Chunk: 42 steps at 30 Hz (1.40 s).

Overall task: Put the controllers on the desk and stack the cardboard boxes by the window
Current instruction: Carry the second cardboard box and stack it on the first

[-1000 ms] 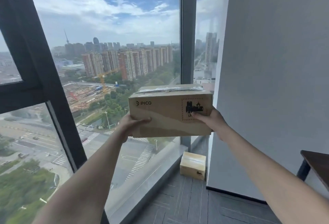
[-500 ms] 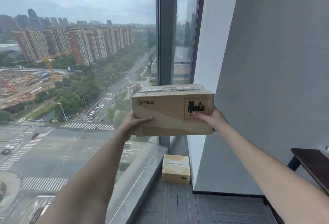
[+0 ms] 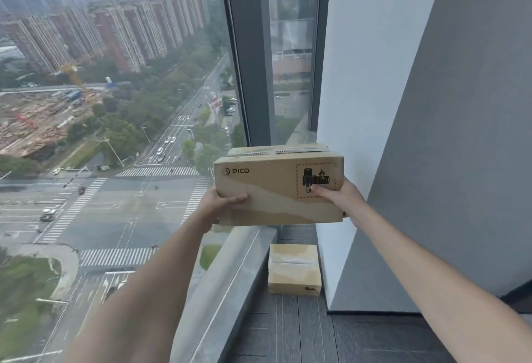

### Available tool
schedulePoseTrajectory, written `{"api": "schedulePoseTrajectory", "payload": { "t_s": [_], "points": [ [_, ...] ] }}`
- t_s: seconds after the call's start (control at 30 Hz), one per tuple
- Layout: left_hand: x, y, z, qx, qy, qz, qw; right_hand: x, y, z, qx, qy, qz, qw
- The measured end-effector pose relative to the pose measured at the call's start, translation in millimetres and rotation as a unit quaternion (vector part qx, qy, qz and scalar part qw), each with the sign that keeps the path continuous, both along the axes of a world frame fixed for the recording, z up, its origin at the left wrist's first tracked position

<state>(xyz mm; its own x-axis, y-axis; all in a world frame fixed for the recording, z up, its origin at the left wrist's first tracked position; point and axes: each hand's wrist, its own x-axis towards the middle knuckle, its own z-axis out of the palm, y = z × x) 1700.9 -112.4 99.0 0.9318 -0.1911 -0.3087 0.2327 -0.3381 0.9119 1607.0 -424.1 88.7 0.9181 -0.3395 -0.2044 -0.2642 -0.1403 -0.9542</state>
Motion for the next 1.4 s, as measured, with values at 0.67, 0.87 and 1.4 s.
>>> {"api": "schedulePoseTrajectory", "payload": {
  "t_s": [0.67, 0.87, 1.4],
  "points": [
    [144.4, -82.5, -352.2, 0.013, 0.173, 0.030, 0.984, 128.3, -60.7, -352.0, 0.082, 0.167, -0.064, 0.980],
    [178.9, -99.6, -489.1, 0.006, 0.152, 0.018, 0.988, 151.8, -73.2, -491.2, 0.081, 0.144, -0.083, 0.983],
    [179.9, -103.0, -784.1, -0.085, 0.067, 0.032, 0.994, 164.1, -80.8, -743.7, 0.048, 0.048, -0.072, 0.995]
  ]
}}
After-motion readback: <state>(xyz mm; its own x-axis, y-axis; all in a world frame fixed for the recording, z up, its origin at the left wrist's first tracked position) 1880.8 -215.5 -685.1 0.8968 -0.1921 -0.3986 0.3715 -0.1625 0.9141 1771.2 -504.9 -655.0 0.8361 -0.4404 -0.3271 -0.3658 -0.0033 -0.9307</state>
